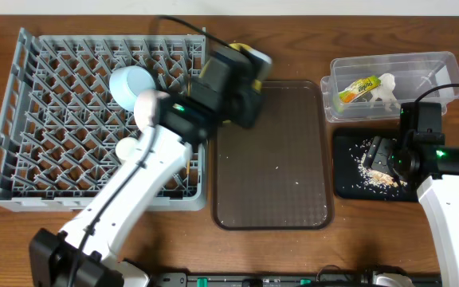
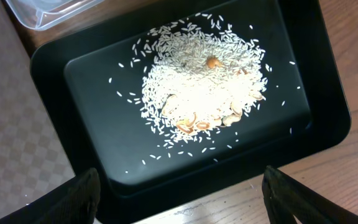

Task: Sort waste into correct bins and load items into the dishwasher rack
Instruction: 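Stand the yellow plate upright in the dish rack slots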

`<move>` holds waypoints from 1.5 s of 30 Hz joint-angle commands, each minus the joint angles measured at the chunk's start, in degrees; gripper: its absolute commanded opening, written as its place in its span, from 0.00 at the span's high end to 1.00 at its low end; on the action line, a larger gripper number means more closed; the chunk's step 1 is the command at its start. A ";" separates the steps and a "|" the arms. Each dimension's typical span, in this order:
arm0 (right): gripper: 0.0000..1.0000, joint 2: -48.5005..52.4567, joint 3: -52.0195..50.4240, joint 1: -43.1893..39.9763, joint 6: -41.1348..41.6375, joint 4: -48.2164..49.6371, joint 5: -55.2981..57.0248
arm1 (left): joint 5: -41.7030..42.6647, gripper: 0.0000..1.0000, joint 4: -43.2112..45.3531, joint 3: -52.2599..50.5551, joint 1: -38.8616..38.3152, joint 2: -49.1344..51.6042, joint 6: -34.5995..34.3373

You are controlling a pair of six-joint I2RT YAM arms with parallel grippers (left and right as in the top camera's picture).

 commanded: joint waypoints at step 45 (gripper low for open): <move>0.19 -0.33 1.01 -0.31 -0.26 -0.07 0.13 | 37.29 0.67 0.11 -2.49 32.52 8.90 -16.26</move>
